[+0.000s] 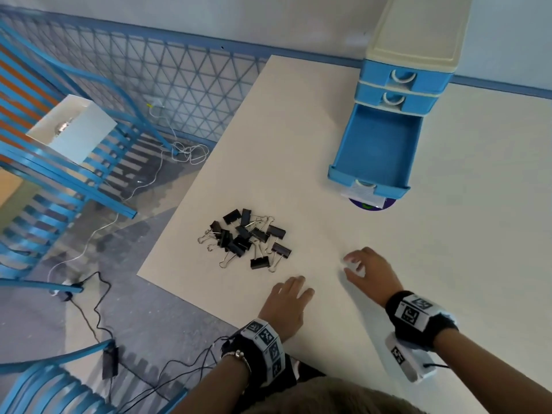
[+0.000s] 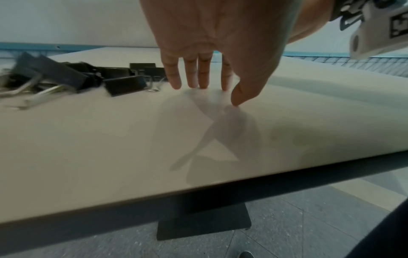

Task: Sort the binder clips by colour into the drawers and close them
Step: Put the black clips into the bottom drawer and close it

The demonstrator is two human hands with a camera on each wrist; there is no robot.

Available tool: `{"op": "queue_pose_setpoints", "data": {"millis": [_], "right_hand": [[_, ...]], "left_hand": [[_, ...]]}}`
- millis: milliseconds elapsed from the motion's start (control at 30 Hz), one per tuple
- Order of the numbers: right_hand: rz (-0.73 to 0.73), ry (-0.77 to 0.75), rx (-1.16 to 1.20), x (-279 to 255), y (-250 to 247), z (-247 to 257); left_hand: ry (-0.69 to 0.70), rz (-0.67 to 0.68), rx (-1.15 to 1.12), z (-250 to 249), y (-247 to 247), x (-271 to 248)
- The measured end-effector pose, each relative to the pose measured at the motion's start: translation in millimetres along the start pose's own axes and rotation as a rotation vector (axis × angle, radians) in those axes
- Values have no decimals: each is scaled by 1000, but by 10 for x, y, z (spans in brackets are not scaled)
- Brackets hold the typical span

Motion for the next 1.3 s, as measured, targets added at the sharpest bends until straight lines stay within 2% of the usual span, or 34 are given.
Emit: {"op": "queue_pose_setpoints", "data": {"millis": [100, 233, 367, 467, 533, 600, 700, 800, 967, 1300], "right_hand": [[123, -22, -73, 47, 300, 243], [183, -75, -143, 200, 532, 626], [245, -194, -295, 296, 757, 999], [271, -281, -419, 392, 874, 1247], [278, -319, -506, 486, 942, 1367], [300, -327, -578, 565, 1013, 1425], [345, -296, -646, 640, 1079, 1407], [349, -251, -606, 663, 1075, 1338], [255, -128, -459, 615, 940, 1201], [137, 75, -287, 459, 691, 898]], "left_hand": [[-80, -72, 44, 269, -96, -102], [-164, -115, 69, 648, -231, -252], [-273, -172, 6, 1034, -351, -323], [-303, -161, -62, 1188, -425, -308], [-284, -62, -74, 1209, -367, -262], [-258, -20, -63, 1224, -340, -224], [-215, 13, -77, 1225, -340, -144], [-188, 45, -100, 1240, -335, -87], [-113, 88, -118, 1229, -391, 2], [-3, 64, -57, 1127, -429, 64]]}}
Point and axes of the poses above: each hand's wrist, its own x-axis towards the middle knuckle, its own y-axis out of the palm, z = x × y, the point moved 10 cm from there along x, towards the middle knuckle, and after that the axes turned 2 degrees about y, right-handed, at the moved point
